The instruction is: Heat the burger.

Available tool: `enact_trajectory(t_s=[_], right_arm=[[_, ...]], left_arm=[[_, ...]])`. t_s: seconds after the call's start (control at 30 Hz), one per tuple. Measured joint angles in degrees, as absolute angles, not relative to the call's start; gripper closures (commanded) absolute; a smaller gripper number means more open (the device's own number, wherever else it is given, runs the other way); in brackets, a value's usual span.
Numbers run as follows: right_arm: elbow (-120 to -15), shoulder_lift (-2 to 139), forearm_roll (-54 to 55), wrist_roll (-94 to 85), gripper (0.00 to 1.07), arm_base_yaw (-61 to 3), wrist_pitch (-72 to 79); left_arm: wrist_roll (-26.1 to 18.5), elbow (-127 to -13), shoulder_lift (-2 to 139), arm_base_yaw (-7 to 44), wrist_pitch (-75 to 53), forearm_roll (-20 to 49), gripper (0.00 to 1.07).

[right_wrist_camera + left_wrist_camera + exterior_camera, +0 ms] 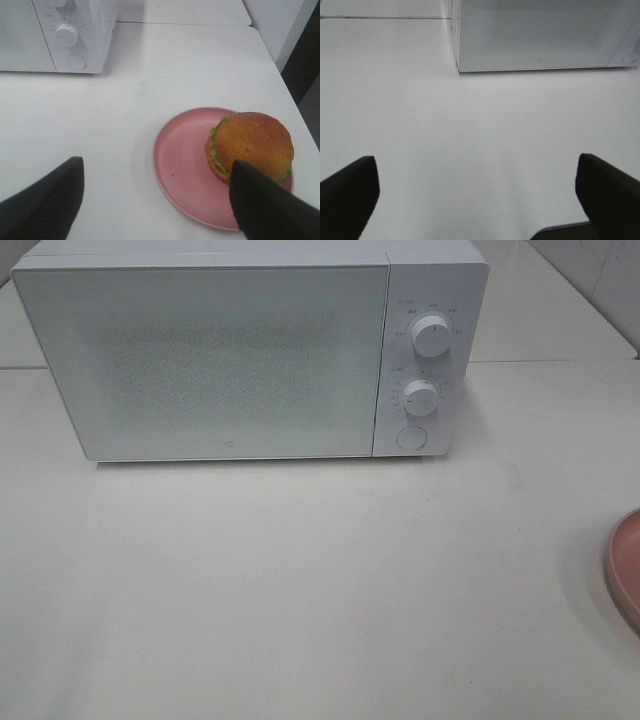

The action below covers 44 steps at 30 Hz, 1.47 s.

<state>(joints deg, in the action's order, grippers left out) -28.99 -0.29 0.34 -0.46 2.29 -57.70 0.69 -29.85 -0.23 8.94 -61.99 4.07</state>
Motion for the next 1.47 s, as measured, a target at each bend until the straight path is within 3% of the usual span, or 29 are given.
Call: enact_trajectory(t_s=[0.67, 0.8, 0.97, 1.47], right_arm=[[-29.0, -0.3, 0.3, -0.5, 0.31, 2.3, -57.7], [-29.0, -0.3, 0.3, -0.5, 0.31, 2.3, -57.7], [-29.0, -0.3, 0.3, -0.5, 0.31, 2.3, -57.7], [-29.0, -0.3, 0.3, -0.5, 0.31, 2.3, -57.7]], left_arm=[[0.7, -29.9, -0.3, 8.9, -62.0, 4.1, 0.07], [0.7, -29.9, -0.3, 8.1, -62.0, 4.1, 0.07], [0.7, -29.9, -0.3, 2.3, -62.0, 4.1, 0.07], [0.7, -29.9, -0.3, 2.1, -62.0, 4.1, 0.07]])
